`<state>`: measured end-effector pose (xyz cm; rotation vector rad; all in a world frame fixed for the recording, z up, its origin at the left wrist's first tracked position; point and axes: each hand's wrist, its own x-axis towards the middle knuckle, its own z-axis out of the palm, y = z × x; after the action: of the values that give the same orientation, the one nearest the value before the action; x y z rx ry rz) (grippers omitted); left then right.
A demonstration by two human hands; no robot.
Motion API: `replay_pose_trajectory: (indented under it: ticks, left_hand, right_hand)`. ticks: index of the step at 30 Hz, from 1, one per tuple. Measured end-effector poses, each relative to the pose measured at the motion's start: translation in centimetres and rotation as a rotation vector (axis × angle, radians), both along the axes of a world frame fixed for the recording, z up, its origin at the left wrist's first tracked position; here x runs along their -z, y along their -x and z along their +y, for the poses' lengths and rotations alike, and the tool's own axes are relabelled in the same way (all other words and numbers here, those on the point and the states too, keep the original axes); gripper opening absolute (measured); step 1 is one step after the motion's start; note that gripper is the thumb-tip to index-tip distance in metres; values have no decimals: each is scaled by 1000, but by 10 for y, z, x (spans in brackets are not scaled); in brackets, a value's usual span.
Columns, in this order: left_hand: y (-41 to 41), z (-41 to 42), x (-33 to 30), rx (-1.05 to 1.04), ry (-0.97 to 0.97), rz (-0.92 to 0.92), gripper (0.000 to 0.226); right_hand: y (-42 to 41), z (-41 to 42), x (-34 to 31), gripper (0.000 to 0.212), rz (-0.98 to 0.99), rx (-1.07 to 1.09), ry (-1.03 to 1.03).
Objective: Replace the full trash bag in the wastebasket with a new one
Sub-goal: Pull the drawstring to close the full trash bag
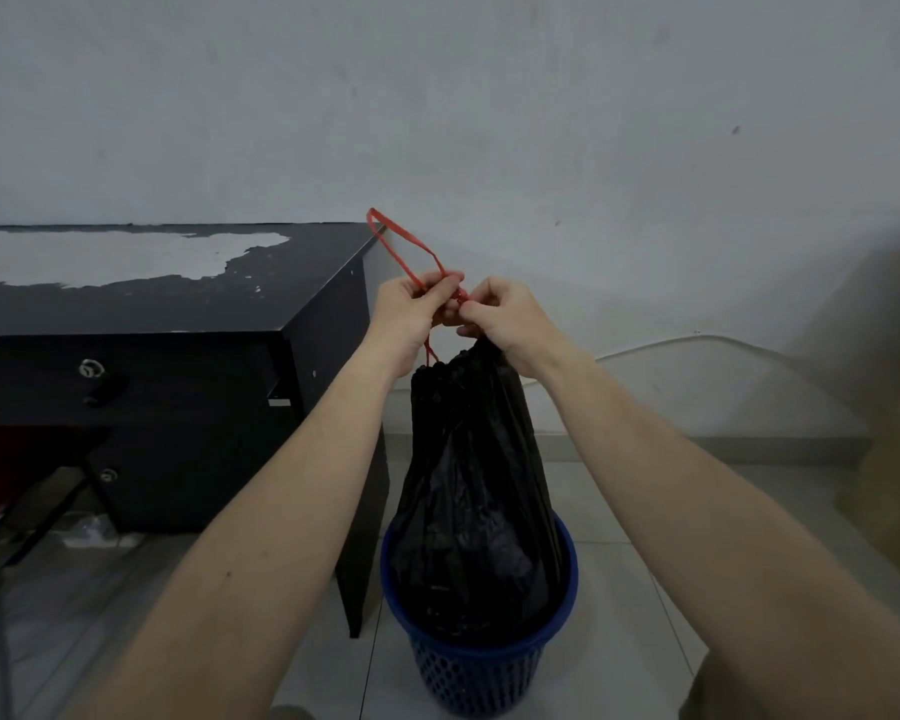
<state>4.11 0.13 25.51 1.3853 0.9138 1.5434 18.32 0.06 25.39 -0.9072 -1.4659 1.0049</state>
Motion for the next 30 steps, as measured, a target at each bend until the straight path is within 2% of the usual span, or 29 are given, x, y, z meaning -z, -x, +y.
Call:
replay_pose_trajectory:
  ticks: [5, 6, 9, 11, 17, 21, 25, 30]
  left_hand:
    - [5, 2, 2, 27, 22, -44, 10]
    - [5, 2, 1, 35, 23, -43, 10]
    - [2, 1, 1, 38, 2, -6, 11]
    - [-1, 1, 2, 33, -6, -18, 12]
    - [-4, 2, 13, -22, -24, -92, 13]
    - [-5, 4, 20, -3, -5, -189, 15]
    - [-6, 6, 33, -41, 91, -425, 16]
    - [6, 12, 62, -88, 225, -583, 14]
  right_hand:
    - [-21, 4, -2, 20, -49, -120, 38]
    - [-25, 4, -5, 19, -154, -95, -12]
    - [-35, 6, -13, 35, -707, 120, -279]
    - [-39, 5, -17, 34, -854, 199, -351]
    - [-58, 1, -9, 23, -764, 205, -273]
    - [-66, -2, 2, 26, -473, 107, -102]
    - [-75, -5, 22, 26, -225, 137, 76]
    - [-89, -4, 46, 24, 1, 168, 225]
